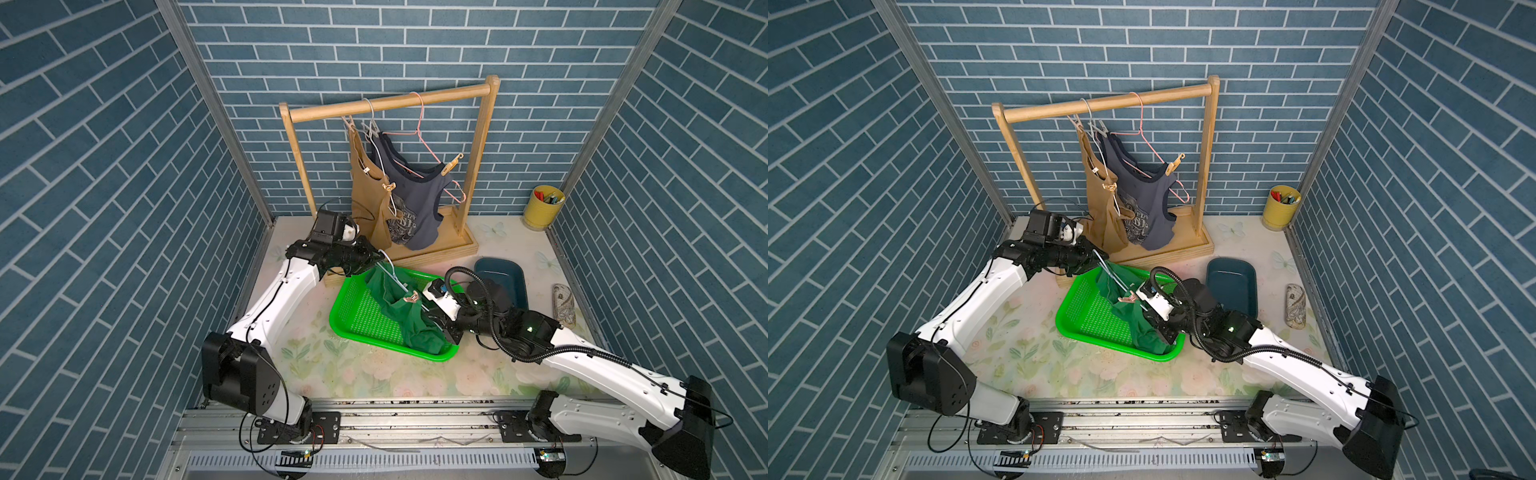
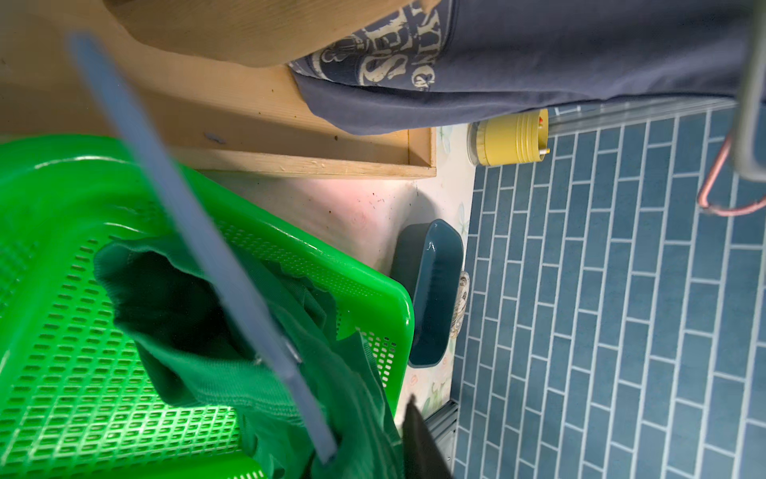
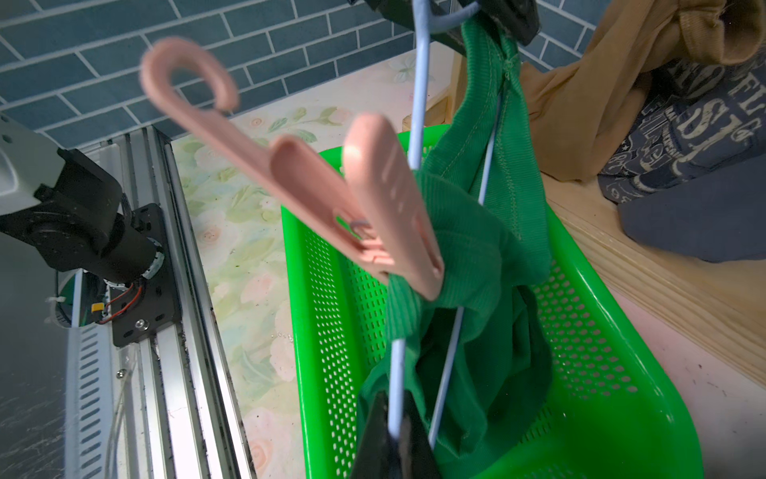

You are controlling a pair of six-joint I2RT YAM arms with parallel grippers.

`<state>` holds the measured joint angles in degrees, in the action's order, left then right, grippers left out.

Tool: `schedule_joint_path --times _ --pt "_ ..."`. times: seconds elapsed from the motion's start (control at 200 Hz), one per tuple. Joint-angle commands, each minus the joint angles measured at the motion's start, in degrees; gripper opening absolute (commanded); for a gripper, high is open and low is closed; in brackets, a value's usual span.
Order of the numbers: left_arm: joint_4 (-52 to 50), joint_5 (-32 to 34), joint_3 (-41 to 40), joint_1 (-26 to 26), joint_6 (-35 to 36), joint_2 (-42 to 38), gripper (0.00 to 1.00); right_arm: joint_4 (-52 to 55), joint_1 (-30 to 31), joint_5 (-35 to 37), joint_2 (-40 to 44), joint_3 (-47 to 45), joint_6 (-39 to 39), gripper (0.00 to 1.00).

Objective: Remove the clothespins securing tank tops to the hanger
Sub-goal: Remove the clothespin from the hanger.

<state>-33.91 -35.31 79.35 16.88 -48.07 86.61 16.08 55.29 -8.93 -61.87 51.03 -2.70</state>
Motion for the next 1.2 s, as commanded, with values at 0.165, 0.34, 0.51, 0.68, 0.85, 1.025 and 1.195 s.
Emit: schedule_joint_path --times 0.165,0.34,0.51,0.68,0.85,1.025,1.195 --pt "-2.9 1.4 3.7 -0.5 1.0 0.0 0.00 -4.3 1.1 5.9 1.2 -0.7 -5.1 0.00" --pt "-3.3 3.4 2.9 -1.7 -1.8 -1.3 0.00 -4.0 1.8 7.4 1.8 -1.1 -4.6 0.54" --pt "-6.5 10.0 3.1 -2.5 -3.6 -3.8 0.00 -1.0 4.4 10.4 2.6 0.8 -4.8 0.76" --pt "-6.7 15.6 1.8 -2.6 -7.0 -6.4 0.00 0.5 9.0 16.4 -1.4 4.5 -6.9 0.78" --pt "-5.4 15.8 0.5 -2.6 -8.8 -6.9 0.00 -5.2 10.6 18.8 -7.1 6.2 -8.3 0.68" --pt "-4.9 14.6 0.0 -2.7 -9.3 -6.7 0.00 -12.4 11.2 20.5 -11.6 7.3 -10.2 0.68" --pt "-1.4 14.1 -2.6 -2.7 -12.7 -8.2 0.00 -17.7 11.7 21.8 -14.9 8.1 -11.4 0.69"
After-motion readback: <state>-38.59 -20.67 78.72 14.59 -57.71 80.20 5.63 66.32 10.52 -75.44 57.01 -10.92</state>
